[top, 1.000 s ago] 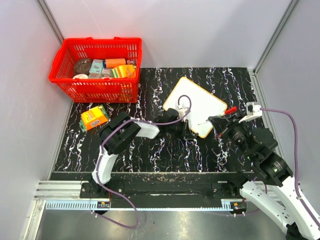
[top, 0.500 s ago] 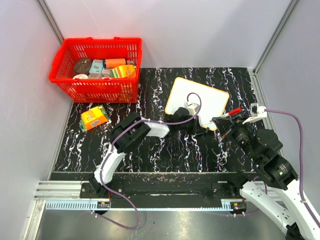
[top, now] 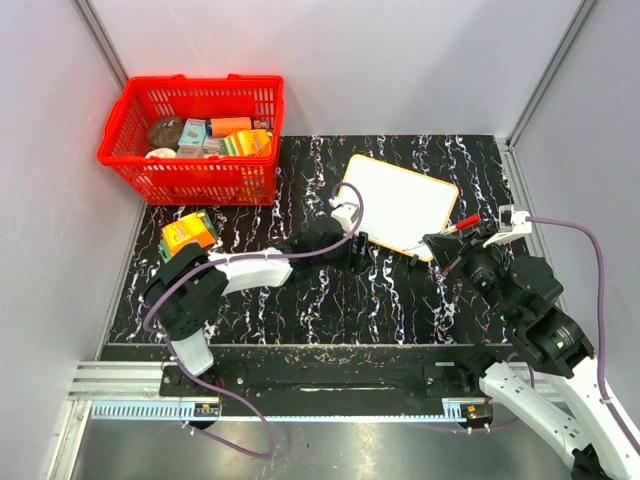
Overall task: Write a sentence on the whiteboard
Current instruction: Adjust the whiteboard at the center of the board.
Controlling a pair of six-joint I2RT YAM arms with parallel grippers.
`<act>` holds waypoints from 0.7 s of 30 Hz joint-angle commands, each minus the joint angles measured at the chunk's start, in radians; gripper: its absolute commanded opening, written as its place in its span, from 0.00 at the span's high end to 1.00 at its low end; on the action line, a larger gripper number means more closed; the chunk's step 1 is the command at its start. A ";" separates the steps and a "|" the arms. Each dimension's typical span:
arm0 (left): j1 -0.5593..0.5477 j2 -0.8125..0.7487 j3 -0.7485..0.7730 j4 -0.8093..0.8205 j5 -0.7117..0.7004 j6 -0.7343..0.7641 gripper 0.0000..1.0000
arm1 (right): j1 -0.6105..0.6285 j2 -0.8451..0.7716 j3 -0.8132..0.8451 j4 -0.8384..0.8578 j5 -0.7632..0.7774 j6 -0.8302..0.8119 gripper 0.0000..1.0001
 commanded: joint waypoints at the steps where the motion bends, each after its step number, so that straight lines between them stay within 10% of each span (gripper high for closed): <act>1: 0.008 0.018 0.047 -0.172 -0.257 0.033 0.25 | 0.002 0.010 0.022 0.039 0.010 -0.010 1.00; 21: 0.018 0.326 0.404 -0.391 -0.320 0.042 0.34 | 0.002 -0.022 0.035 0.005 0.038 -0.025 1.00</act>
